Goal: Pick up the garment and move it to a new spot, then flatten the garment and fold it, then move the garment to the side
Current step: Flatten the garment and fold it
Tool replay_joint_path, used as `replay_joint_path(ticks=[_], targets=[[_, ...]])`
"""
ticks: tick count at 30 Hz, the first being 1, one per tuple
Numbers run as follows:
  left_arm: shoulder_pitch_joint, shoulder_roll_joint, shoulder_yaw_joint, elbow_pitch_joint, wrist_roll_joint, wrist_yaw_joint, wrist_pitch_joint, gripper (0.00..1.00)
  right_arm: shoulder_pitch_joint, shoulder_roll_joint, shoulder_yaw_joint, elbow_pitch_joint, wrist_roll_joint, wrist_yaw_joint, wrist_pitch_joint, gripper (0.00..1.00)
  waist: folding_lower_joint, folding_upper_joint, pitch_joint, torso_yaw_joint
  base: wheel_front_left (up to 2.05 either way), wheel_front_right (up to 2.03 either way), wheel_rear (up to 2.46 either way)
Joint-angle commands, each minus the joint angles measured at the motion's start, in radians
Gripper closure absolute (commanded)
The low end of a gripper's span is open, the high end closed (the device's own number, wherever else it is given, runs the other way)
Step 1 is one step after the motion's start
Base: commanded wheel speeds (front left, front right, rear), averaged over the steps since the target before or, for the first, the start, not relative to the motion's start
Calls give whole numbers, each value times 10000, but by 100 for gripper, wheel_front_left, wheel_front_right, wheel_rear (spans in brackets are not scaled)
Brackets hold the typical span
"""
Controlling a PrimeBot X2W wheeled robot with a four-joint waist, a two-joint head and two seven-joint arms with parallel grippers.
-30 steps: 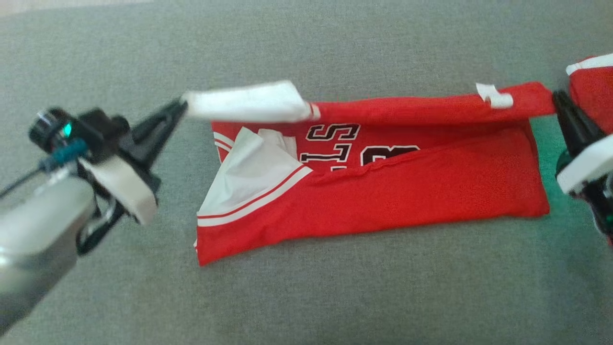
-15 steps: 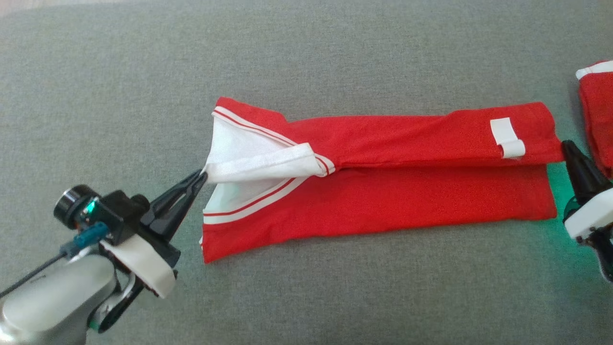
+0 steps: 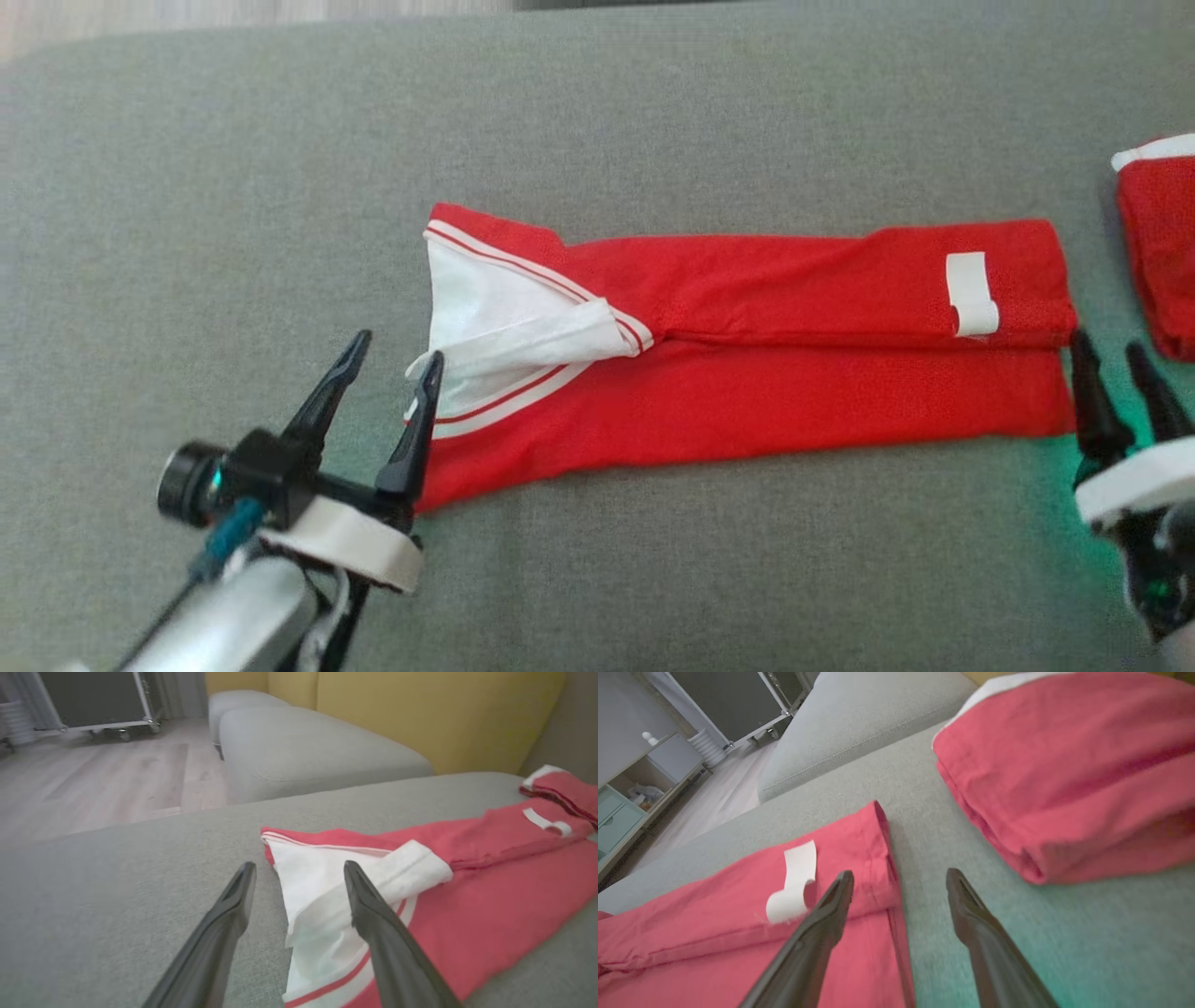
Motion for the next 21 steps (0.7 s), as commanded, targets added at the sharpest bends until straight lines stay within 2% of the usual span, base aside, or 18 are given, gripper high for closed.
replay_joint_path(ticks=[1,2,5,8,9,11,16,21], targets=[[329,-102,1174,-583,434,335,-95,0,153,-59,-113,-216,-148,-7,-101,0,0,-1,-211,80,0,0,0],[780,-399,1709,-842,704,503,-95,0,219,58,-255,-174,-235,-7,-92,0,0,-1,-277,139,0,0,0],[1951,-1167,2897,-1447,1773,643,-95,0,294,342,-738,12,-483,-7,-80,0,0,-1,-458,425,0,0,0],[2852,-1830,3677,-1782,2786,683,-95,0,213,541,-1166,300,-789,-7,7,0,0,-1,-638,728,0,0,0],[2852,-1830,3677,-1782,2786,683,-95,0,213,541,-1166,300,-789,-7,7,0,0,-1,-638,728,0,0,0],[3310,-2222,4061,-1922,3362,729,-95,0,82,666,-1410,597,-1044,-7,158,0,0,-1,-733,922,0,0,0],[3943,-2984,4397,-2157,4455,422,-95,0,-359,990,-2069,1794,-1742,-7,695,0,0,-1,-894,1401,0,0,0],[4177,-3459,4675,-2116,4988,-36,-95,0,-932,1420,-2383,2893,-2383,-7,1136,0,0,-1,-948,1610,0,0,0]])
